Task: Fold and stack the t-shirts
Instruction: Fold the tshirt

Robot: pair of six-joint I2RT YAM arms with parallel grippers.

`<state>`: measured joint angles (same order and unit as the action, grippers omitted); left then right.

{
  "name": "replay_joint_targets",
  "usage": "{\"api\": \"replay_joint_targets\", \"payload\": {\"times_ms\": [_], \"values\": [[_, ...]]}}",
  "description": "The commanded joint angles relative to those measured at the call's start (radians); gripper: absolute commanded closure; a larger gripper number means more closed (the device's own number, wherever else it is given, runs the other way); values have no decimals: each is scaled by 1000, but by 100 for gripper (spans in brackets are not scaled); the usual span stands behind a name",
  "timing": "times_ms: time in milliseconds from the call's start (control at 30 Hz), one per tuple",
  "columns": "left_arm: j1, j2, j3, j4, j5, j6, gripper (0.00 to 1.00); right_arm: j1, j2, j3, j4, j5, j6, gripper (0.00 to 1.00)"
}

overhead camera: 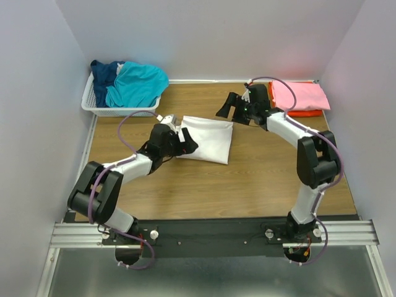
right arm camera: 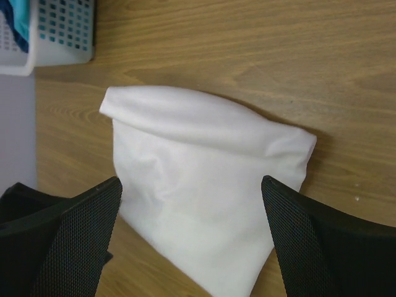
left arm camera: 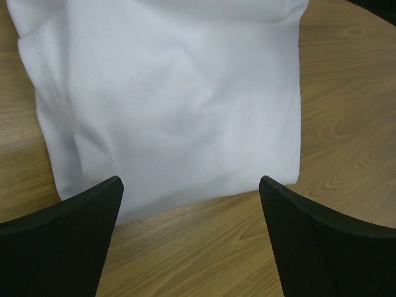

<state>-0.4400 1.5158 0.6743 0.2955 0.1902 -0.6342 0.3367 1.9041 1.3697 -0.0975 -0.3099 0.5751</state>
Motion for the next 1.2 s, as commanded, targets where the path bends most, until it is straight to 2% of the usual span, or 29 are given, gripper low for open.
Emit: {"api": "replay_joint_targets", "payload": {"times_ms": [0,167,400,633,1167], "values": [[1,-84,40,-77,-103,28,2,19,-105,-101,-7,-52,-3,0],[11,-17,162,-93,-103,48,2,70,-224,-270,10,-66,37,0],[24,225,396,-69,-23,76,2,107,-304,-417,45,-162,78,0],[46,428,583,-94,37,94,2,127,-275,-454,71,-193,88,0],[61,610,760,-98,22,114,2,128,-211,-486,82,-230,65,0]]}}
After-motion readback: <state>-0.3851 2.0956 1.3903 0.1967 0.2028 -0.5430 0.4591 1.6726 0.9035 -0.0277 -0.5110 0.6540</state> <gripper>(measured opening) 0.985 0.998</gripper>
